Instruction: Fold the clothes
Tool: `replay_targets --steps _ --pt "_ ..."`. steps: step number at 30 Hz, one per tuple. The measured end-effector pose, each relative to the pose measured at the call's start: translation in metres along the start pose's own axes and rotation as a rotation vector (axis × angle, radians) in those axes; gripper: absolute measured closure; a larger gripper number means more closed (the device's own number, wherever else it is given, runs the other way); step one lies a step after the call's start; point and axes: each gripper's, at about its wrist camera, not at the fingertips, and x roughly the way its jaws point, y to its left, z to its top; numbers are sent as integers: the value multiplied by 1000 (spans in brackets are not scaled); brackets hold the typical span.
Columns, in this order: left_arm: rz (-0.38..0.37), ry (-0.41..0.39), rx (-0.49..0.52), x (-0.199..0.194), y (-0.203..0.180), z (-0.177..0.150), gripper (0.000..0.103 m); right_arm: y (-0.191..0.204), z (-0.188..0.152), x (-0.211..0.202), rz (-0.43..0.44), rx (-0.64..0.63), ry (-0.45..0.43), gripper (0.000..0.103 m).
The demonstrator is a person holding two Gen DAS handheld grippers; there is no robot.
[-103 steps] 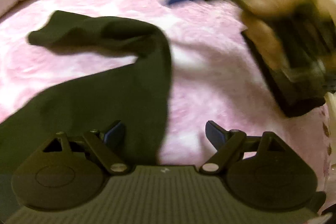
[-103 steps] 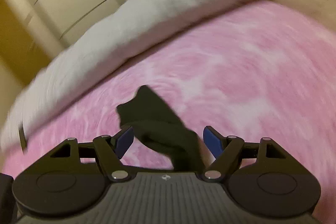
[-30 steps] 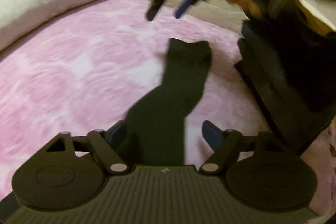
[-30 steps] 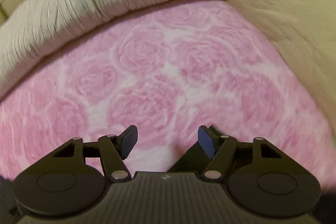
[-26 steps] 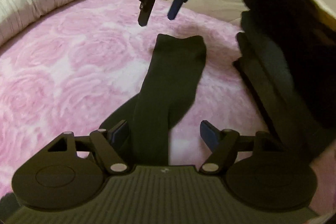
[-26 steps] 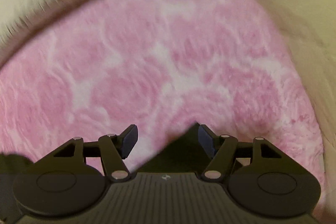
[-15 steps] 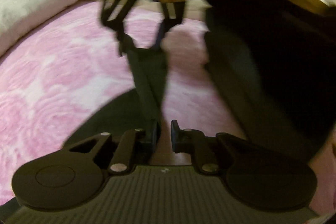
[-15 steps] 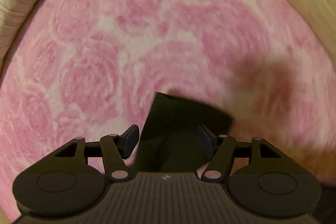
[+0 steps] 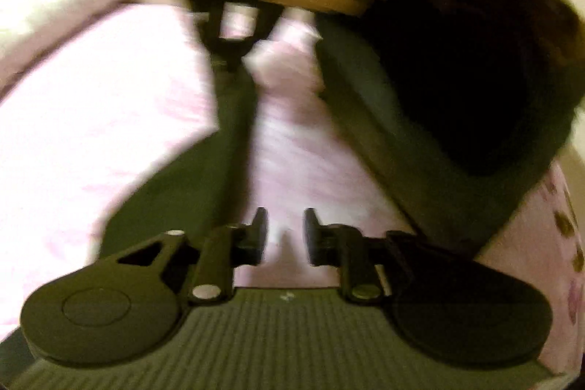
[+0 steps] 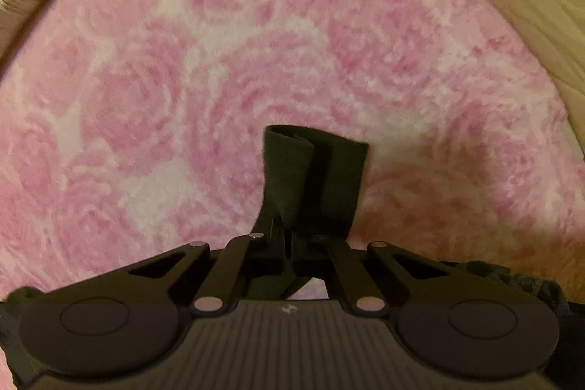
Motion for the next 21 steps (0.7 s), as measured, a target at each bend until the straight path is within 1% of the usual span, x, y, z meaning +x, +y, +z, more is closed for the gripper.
replay_targets --steps 1,2,3,4,5,7,8,9,12,13,16,18,21 --pt "25 -26 -48 -9 18 3 73 3 -2 -10 10 -14 -34 103" --pt "50 -50 -94 -18 34 4 73 8 -5 -22 20 -40 -79 102" --pt "84 -72 -135 -27 51 5 71 14 -8 -35 47 -69 -133 101" --pt "128 -99 -172 -38 69 5 69 22 -11 -51 110 -105 -194 101" --pt "159 -117 -201 -47 82 5 67 31 -17 -71 204 -165 -275 102" --pt "213 -138 -254 -59 104 2 61 44 -37 -118 321 -308 -498 103" --pt "228 -137 -273 -61 111 0 60 45 -49 -138 306 -358 -594 103" --pt "230 -127 -285 -58 115 -2 58 43 -58 -148 251 -359 -636 103" --pt "232 -90 -310 -45 121 -7 57 24 -61 -131 105 -233 -575 103" --pt "229 -78 -310 -42 118 -10 56 16 -56 -117 72 -179 -526 103" --pt "210 -31 -288 -33 106 -20 50 -7 -41 -73 50 3 -393 103" --pt "205 -9 -276 -31 102 -30 50 -10 -36 -55 33 35 -354 103" --pt "203 14 -284 -30 103 -38 49 -13 -31 -52 3 69 -347 103"
